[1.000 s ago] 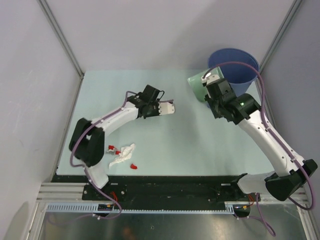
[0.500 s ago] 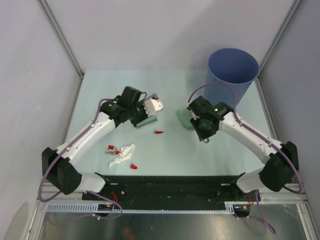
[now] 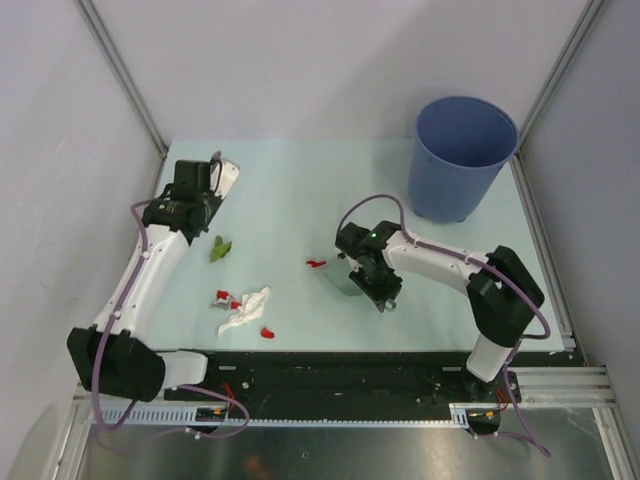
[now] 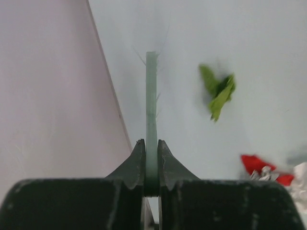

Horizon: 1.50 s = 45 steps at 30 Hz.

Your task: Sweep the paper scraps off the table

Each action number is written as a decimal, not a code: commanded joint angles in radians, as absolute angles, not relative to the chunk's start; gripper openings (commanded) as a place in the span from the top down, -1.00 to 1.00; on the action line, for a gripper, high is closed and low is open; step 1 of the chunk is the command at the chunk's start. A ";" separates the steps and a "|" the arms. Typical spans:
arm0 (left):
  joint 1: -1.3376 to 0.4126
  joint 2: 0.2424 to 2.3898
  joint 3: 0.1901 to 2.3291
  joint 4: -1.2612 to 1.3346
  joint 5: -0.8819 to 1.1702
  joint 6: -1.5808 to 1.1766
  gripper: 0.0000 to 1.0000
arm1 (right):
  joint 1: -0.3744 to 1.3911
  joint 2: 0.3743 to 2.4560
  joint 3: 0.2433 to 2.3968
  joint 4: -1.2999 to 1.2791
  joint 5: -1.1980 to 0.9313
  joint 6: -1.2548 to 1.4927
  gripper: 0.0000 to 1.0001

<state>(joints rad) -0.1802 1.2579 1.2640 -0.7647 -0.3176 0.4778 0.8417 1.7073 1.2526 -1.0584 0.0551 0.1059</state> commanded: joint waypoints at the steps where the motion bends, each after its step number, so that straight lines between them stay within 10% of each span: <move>1: -0.098 1.333 1.194 -0.741 -0.420 0.465 1.00 | 0.874 1.756 1.258 -1.084 0.110 0.031 1.00; 26: -0.350 1.514 1.359 -0.868 0.708 0.354 1.00 | 0.894 1.997 1.381 -0.824 0.201 -0.344 1.00; 45: -0.178 1.332 1.447 -0.871 0.491 0.360 1.00 | 0.943 1.990 1.365 -0.824 0.132 -0.269 1.00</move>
